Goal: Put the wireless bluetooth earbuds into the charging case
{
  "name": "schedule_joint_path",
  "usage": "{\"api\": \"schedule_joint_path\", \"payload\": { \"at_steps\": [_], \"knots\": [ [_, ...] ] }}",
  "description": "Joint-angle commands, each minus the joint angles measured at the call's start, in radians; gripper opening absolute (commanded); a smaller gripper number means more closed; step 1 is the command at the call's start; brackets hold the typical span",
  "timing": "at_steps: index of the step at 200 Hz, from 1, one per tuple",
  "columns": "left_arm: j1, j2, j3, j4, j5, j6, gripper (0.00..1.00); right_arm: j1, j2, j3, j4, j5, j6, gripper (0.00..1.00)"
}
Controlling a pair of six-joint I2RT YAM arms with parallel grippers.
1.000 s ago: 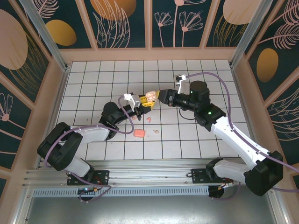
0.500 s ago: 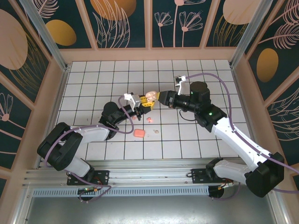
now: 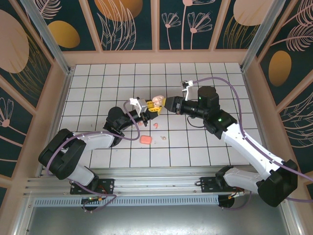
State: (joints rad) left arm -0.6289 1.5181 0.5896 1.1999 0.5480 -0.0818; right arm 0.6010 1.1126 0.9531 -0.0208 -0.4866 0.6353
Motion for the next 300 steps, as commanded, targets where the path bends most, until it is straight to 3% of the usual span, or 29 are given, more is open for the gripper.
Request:
{"api": "schedule_joint_path", "payload": {
  "at_steps": [1,72,143,300],
  "knots": [
    [-0.003,-0.029,0.015,0.020,0.003,0.017,0.08,-0.018,-0.041,0.006,-0.018,0.032,-0.012,0.43],
    [-0.004,-0.030,0.017,0.020,0.003,0.019,0.07,-0.029,0.005,0.002,0.026,-0.016,0.000,0.47],
    [-0.004,-0.028,0.019,0.018,0.002,0.018,0.08,-0.016,0.016,0.013,0.038,-0.044,0.000,0.33],
    [-0.003,-0.029,0.018,0.013,0.000,0.023,0.07,0.015,0.053,0.038,0.032,-0.052,-0.013,0.26]
  ]
}}
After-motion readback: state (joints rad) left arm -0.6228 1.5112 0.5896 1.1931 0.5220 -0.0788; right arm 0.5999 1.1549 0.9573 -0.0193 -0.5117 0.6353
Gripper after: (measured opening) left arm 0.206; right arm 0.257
